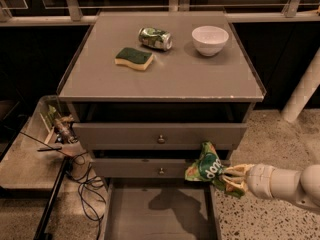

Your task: Pick green rice chip bag from bottom drawer and place on counter

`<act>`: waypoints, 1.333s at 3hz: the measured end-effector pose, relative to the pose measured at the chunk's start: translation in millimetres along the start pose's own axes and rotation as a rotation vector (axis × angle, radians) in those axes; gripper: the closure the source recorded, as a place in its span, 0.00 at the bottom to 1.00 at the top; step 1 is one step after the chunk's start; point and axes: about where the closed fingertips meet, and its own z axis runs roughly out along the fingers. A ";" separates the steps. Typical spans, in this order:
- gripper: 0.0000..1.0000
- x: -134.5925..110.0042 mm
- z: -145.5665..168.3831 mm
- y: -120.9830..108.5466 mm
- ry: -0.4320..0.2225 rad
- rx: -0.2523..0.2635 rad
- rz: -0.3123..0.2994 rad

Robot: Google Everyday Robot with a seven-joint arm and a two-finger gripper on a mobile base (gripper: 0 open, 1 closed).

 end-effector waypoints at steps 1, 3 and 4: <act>1.00 -12.0 -10.8 -2.8 0.023 0.017 -0.041; 1.00 -105.0 -96.8 -17.3 -0.017 0.120 -0.235; 1.00 -158.1 -132.0 -15.0 -0.043 0.138 -0.341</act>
Offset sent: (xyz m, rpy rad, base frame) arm -0.0284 0.0046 0.1540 -0.1664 -0.2633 0.0386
